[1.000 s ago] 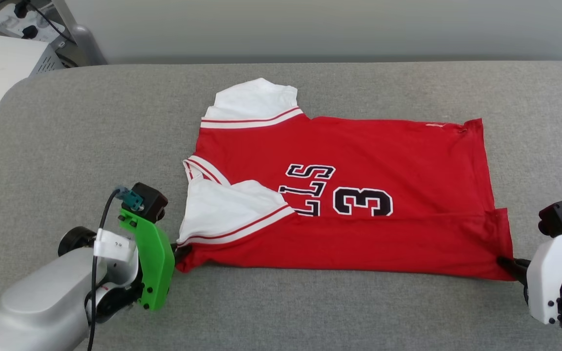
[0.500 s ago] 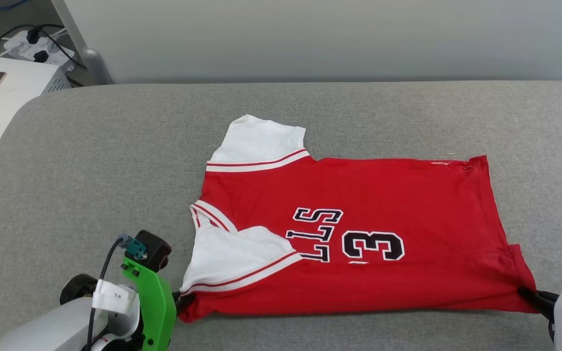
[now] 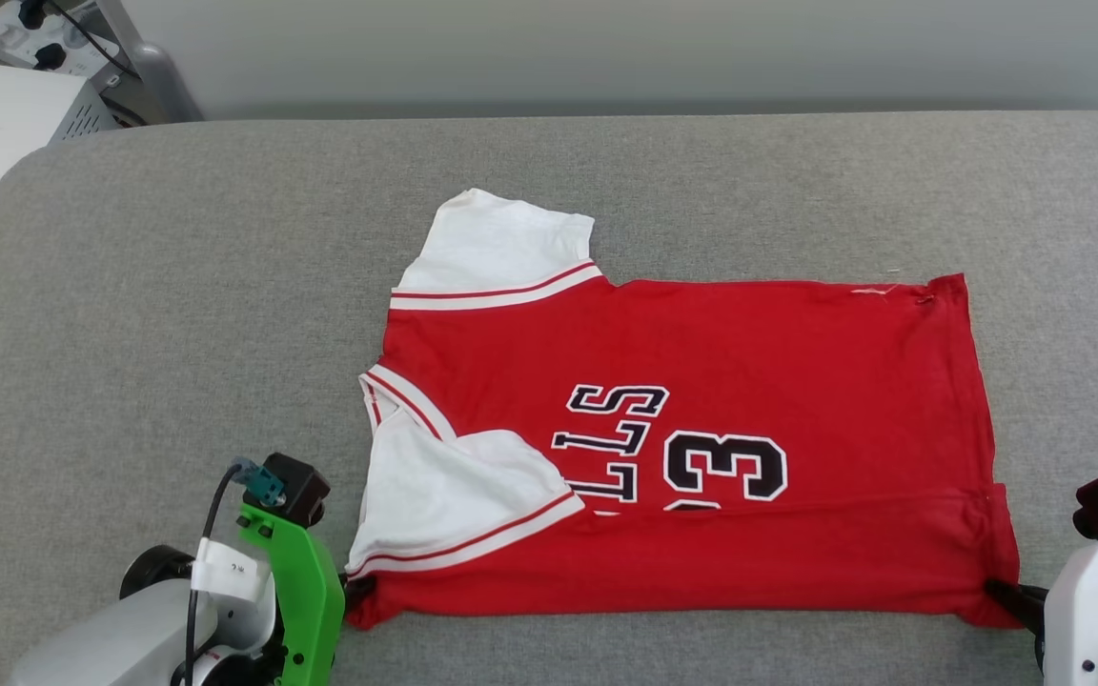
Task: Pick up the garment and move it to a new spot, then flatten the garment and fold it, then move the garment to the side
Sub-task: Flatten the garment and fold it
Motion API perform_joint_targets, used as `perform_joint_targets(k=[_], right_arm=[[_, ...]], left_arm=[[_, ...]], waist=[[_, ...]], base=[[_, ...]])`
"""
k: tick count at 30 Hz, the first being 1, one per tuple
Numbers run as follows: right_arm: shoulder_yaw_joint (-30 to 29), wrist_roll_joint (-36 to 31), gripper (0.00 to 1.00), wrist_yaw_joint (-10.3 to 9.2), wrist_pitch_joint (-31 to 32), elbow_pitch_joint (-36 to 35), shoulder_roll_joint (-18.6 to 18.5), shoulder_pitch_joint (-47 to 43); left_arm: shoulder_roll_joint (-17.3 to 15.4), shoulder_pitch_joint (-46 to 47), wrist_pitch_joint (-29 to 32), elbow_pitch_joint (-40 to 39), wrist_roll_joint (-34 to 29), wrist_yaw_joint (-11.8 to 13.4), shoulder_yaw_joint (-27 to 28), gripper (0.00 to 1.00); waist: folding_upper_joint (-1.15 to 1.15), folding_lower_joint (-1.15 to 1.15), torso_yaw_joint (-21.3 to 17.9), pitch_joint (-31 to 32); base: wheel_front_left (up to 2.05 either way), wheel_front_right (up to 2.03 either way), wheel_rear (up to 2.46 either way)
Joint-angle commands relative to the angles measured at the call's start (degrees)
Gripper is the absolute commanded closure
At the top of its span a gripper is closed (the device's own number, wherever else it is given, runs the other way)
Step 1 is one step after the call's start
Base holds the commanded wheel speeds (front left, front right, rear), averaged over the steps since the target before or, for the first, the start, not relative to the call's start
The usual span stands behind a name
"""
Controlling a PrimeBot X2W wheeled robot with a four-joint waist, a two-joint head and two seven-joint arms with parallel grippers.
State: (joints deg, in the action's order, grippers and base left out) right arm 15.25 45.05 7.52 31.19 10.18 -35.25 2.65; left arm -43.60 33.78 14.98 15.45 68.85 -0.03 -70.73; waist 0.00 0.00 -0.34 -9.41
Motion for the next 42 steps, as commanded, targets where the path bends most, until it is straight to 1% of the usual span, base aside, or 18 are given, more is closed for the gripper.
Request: perform_joint_targets(k=[1, 2, 3, 4, 8, 11, 14, 18, 21, 23, 29, 32, 35, 39, 42], right_arm=[[0.21, -0.08, 1.0, -0.03, -0.63, 0.73, 0.39, 0.84], [0.36, -0.08, 0.82, -0.03, -1.12, 1.15, 0.61, 0.88], [0.36, -0.11, 0.64, -0.03, -1.7, 1.45, 0.74, 0.83], [0.25, -0.28, 0.0, -0.03, -2.55, 1.6, 0.87, 0.71], [-0.85, -1.99, 0.0, -0.03, -6.56, 0.67, 1.24, -0.05], [-2.93, -3.97, 0.0, -0.03, -10.66, -0.82, 2.03, -0.31], [-5.87, -7.51, 0.0, -0.03, -15.57, -2.26, 3.84, -0.08], [-9.72, -12.27, 0.0, -0.03, -21.63, -5.17, 7.66, 0.86], [-12.75, -15.9, 0.0, -0.03, -26.42, -7.89, 11.02, 1.63], [-14.03, -18.0, 0.0, -0.03, -29.27, -10.02, 13.14, 1.98], [-14.88, -22.29, 0.0, -0.03, -33.82, -15.81, 17.5, 2.68], [-14.77, -23.85, 0.0, -0.03, -35.77, -18.0, 18.78, 3.43], [-13.45, -24.65, 0.0, -0.03, -36.79, -19.49, 19.92, 4.64], [-11.61, -26.01, 0.0, -0.03, -37.4, -20.16, 19.73, 6.71], [-11.42, -25.95, 0.0, -0.03, -37.96, -20.21, 19.8, 8.16]], left_arm=[[0.34, -1.25, -0.33, 1.3, 0.36, -0.27, -0.17, 1.0], [0.58, -1.38, -0.71, 1.93, 0.54, -0.49, -0.04, 0.63], [0.62, -1.37, -1.11, 2.3, 0.45, -0.69, 0.04, 0.15], [0.55, -1.27, -1.76, 2.68, 0.35, -0.83, 0.31, 0.0], [-1.33, 0.27, -3.16, 2.9, -0.39, -0.95, 1.55, 0.0], [-3.04, 2.26, -3.6, 1.83, -1.15, -0.61, 2.68, 0.0], [-4.25, 5.29, -5.45, 0.52, -2.96, 0.61, 4.47, 0.0], [-4.15, 9.8, -7.74, -0.37, -5.45, 1.89, 6.64, 0.0], [-2.9, 13.62, -9.05, -0.07, -7.43, 2.47, 7.91, 0.0], [-1.85, 16.54, -9.2, 0.63, -9.08, 2.29, 8.19, 0.0], [2.56, 26.43, -6.64, 5.85, -10.4, 0.01, 9.67, 0.0], [4.9, 31.34, -4.23, 10.03, -9.99, -1.08, 10.44, 0.0], [6.68, 36.01, -0.32, 15.24, -8.67, -2.61, 11.08, 0.0], [7.58, 41.27, 5.64, 20.7, -7.85, -4.86, 10.55, 0.0], [8.08, 44.3, 9.8, 23.23, -6.82, -6.01, 10.18, 0.0]], waist=[[0.0, 0.0, 0.03, 0.06], [0.0, 0.0, 0.08, 0.26], [0.0, 0.0, 0.17, 0.54], [0.0, 0.0, 0.32, 0.9], [0.0, 0.0, 0.7, 2.35], [0.0, 0.0, 0.6, 3.04], [0.0, 0.0, 0.07, 3.24], [0.0, 0.0, -1.11, 2.58], [0.0, 0.0, -2.06, 1.46], [0.0, 0.0, -2.84, 0.38], [0.0, 0.0, -5.33, -4.76], [0.0, 0.0, -6.27, -7.68], [0.0, 0.0, -7.86, -11.03], [0.0, 0.0, -9.94, -14.85], [0.0, 0.0, -11.02, -17.37]], base=[[0.0, 0.0, 0.0], [0.0, 0.0, 0.0], [0.0, 0.0, 0.0], [0.0, 0.0, 0.0], [0.0, 0.0, 0.0], [0.0, 0.0, 0.0], [0.0, 0.0, 0.0], [0.0, 0.0, 0.0], [0.0, 0.0, 0.0], [0.0, 0.0, 0.0], [0.0, 0.0, 0.0], [0.0, 0.0, 0.0], [0.0, 0.0, 0.0], [0.0, 0.0, 0.0], [0.0, 0.0, 0.0]])
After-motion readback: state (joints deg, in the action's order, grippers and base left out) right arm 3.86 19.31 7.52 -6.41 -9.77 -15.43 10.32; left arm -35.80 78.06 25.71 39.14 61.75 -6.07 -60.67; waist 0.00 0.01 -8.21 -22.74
